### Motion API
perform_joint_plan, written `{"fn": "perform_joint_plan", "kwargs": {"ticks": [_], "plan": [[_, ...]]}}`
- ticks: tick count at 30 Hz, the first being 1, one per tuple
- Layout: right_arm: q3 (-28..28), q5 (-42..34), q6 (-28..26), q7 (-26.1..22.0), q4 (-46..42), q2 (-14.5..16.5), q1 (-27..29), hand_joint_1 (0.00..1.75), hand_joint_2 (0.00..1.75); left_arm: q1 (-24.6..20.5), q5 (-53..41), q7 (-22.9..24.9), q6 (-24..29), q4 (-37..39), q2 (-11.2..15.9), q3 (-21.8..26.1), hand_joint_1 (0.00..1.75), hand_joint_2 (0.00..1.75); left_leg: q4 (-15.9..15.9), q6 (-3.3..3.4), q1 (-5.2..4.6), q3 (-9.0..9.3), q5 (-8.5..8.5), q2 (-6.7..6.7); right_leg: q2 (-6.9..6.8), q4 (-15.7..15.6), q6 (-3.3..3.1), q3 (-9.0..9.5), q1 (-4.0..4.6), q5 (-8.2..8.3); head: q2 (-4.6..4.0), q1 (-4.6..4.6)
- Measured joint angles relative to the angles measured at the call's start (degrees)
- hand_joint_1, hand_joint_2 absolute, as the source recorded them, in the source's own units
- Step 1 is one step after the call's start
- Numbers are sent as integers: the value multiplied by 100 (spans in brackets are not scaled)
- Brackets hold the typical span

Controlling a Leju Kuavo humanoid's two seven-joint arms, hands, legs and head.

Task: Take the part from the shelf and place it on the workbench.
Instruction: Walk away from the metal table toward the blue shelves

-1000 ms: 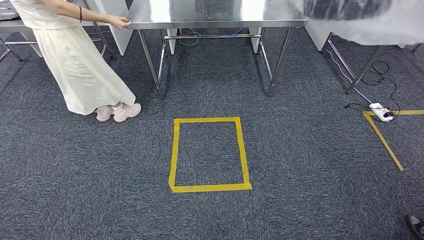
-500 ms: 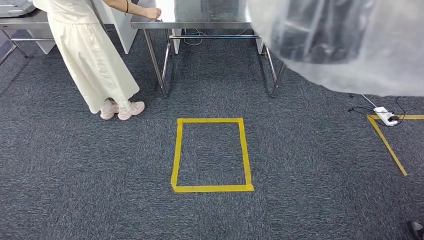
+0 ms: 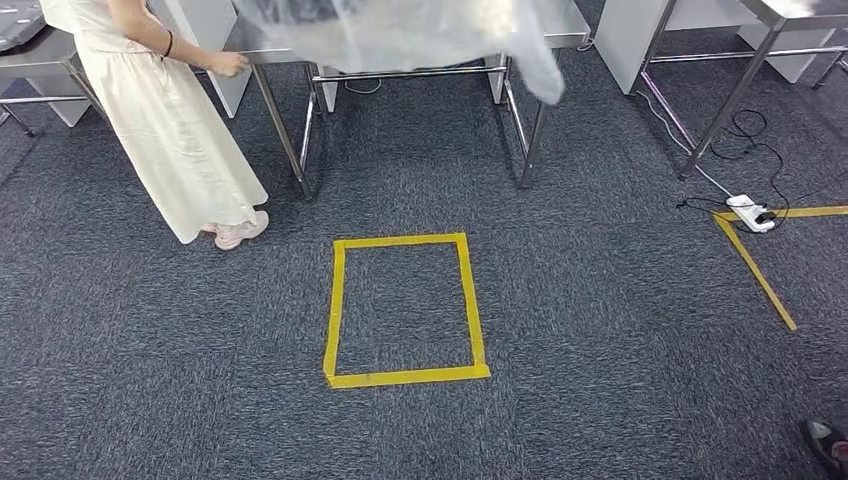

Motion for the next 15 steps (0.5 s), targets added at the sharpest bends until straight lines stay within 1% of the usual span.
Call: {"fn": "perform_joint_plan", "kwargs": {"ticks": [1, 2, 3, 4, 5, 7, 9, 10, 11, 12, 13, 14, 15], "plan": [[0, -2, 0, 0, 0, 1, -2, 0, 0, 0, -2, 1, 2, 1, 1, 0, 0, 0, -274, 65, -26, 132, 184, -8, 12, -1, -9, 15, 22, -8, 0, -8], [0, -3, 0, 0, 1, 7, -5, 0, 0, -2, -4, 2, 3, 0, 4, 0, 0, 0, -652, 149, -63, 315, 372, -25, 25, -4, -21, 27, 31, -17, -1, -17], [0, -4, 0, 0, 1, 18, -10, 0, 0, -6, -7, 4, 4, 0, 11, -1, 0, 0, -986, 220, -98, 482, 506, -26, 34, -7, -26, 35, 55, -26, -2, -16], [0, -4, 0, 0, 2, 28, -13, 0, 0, -13, -9, 6, 4, -1, 17, -1, 0, 0, -1224, 274, -134, 597, 582, -24, 39, -10, -25, 35, 58, -34, -2, -14], [0, -4, 0, 2, 3, 37, -13, 0, 0, -18, -11, 8, 4, -1, 24, -2, 0, 0, -1333, 304, -165, 646, 592, -16, 40, -17, -19, 31, 53, -39, -2, -10], [0, -4, -1, 5, 3, 44, -12, 0, 0, -20, -13, 10, 4, 0, 25, -2, 0, 0, -1389, 315, -201, 663, 593, 1, 35, -55, 28, 42, 49, -36, -2, -16], [1, -5, -2, 8, 2, 40, -12, 0, 0, -20, -14, 12, 5, 1, 22, -2, 0, 0, -1540, 324, -186, 748, 647, 10, 33, -5, 72, 28, 60, -84, -1, -6], [1, -5, -2, 9, 2, 35, -13, 0, 0, -25, -15, 13, 5, 1, 21, -2, 0, 0, -1613, 330, -172, 792, 676, 15, 34, 148, 73, -47, 68, -166, -1, 16], [2, -6, -2, 9, 3, 31, -12, 0, 0, -30, -14, 13, 5, 1, 21, -2, 0, 0, -1658, 333, -164, 821, 695, 18, 35, 426, 60, -189, 64, -293, -1, 48], [2, -7, -2, 9, 3, 27, -10, 0, 0, -34, -14, 13, 4, 1, 20, -2, 0, 0, -1668, 343, -170, 826, 696, 17, 36, 778, 47, -379, 65, -432, -1, 75], [1, -6, -2, 9, 3, 27, -5, 0, 0, -36, -14, 13, 3, 1, 20, -2, 0, 0, -1666, 347, -174, 824, 694, 15, 37, 1116, 46, -567, 64, -539, -1, 103], [1, -6, -2, 9, 3, 26, 2, 0, 0, -33, -14, 14, 2, 1, 19, -2, 0, 0, -1665, 350, -179, 825, 691, 12, 36, 1328, 67, -693, 63, -576, -1, 125], [0, -6, -2, 10, 3, 22, 8, 0, 0, -28, -14, 14, 2, 1, 16, -2, 0, 0, -1662, 351, -182, 826, 688, 6, 36, 1334, 109, -718, 62, -523, -1, 138]]}}
